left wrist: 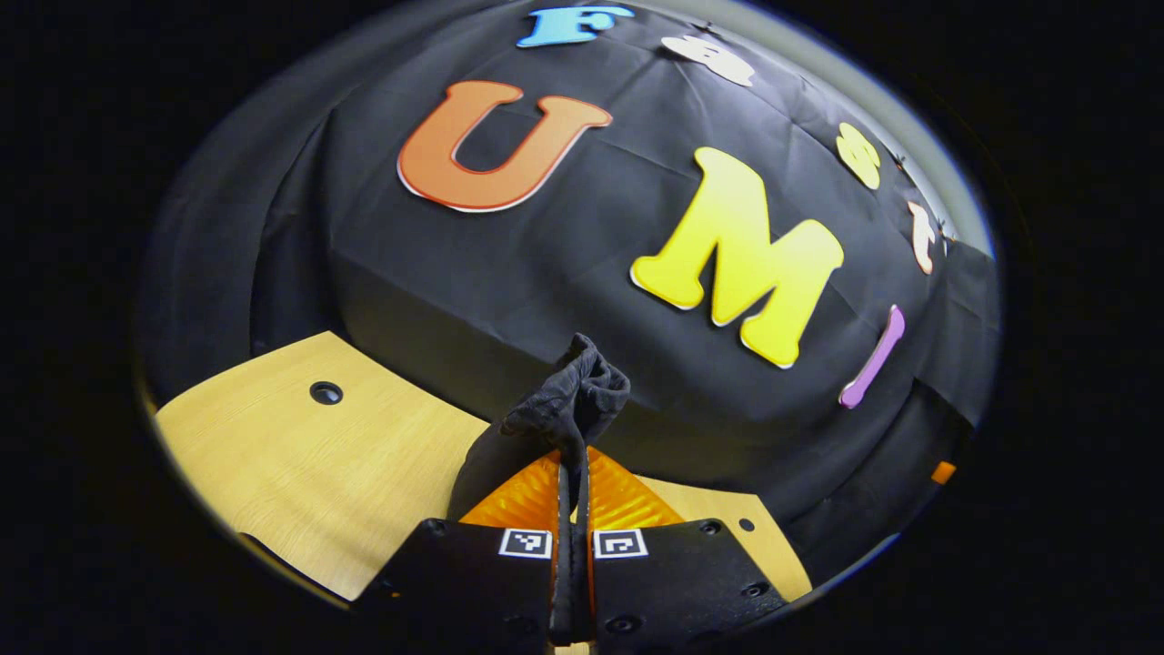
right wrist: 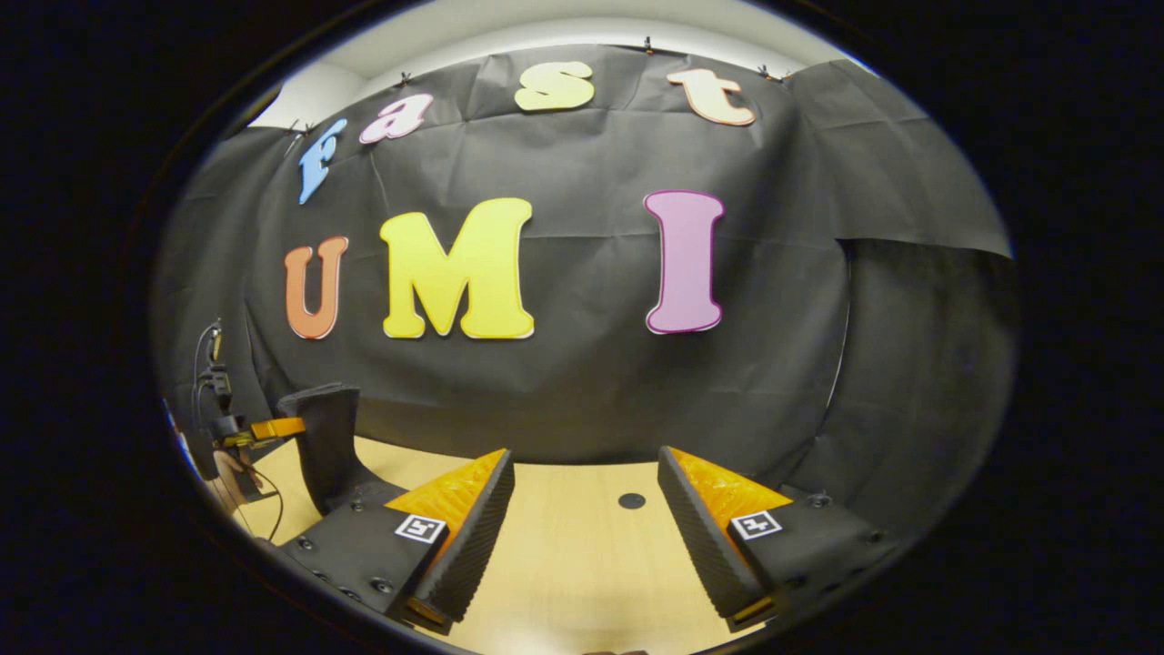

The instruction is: Grasp the waist and the cuffs of the jeans and fold them to make the two legs overlap; first hold the waist and fold one-third of the jeans toward the cuffs, then hold the cuffs and fold the remaining one-third in the same direction to finish folding.

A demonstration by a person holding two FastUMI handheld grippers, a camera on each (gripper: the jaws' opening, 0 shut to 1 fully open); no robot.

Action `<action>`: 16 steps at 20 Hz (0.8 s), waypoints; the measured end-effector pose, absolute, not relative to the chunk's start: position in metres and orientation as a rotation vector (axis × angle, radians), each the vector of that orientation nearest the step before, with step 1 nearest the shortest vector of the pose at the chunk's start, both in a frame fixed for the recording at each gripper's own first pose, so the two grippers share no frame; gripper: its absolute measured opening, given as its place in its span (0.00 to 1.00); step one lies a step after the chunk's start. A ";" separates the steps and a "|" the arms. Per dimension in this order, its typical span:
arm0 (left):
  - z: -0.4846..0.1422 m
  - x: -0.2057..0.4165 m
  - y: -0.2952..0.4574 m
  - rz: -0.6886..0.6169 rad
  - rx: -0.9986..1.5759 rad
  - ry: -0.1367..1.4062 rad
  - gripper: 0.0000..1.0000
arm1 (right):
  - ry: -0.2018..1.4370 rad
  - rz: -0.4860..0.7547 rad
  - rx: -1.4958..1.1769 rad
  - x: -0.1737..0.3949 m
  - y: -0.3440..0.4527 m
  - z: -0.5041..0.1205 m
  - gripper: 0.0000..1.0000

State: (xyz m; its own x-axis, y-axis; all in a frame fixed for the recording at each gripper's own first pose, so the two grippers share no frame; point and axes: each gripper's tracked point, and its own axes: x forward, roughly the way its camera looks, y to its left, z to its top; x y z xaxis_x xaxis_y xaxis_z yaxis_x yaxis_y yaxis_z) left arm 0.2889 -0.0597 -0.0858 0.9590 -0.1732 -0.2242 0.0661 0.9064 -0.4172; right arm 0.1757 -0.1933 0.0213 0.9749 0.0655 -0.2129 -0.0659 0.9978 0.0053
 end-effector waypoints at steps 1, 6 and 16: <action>-0.089 0.286 -0.073 -0.147 -0.405 0.272 0.03 | 0.213 0.060 -0.002 0.175 -0.197 0.022 0.98; -0.116 0.275 -0.132 -0.233 -0.301 0.324 0.03 | 0.221 0.035 0.000 0.173 -0.212 0.017 0.98; -0.220 0.251 -0.198 -0.383 0.122 0.472 0.03 | 0.242 -0.022 0.012 0.166 -0.238 0.009 0.93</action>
State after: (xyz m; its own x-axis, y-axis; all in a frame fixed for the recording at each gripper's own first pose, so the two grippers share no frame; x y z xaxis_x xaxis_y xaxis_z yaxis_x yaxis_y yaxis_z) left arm 0.2505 -0.1979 -0.2203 0.8212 -0.3308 -0.4649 0.3865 0.9219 0.0266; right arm 0.1659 -0.2375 0.0094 0.9705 -0.0200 -0.2402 0.0228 0.9997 0.0090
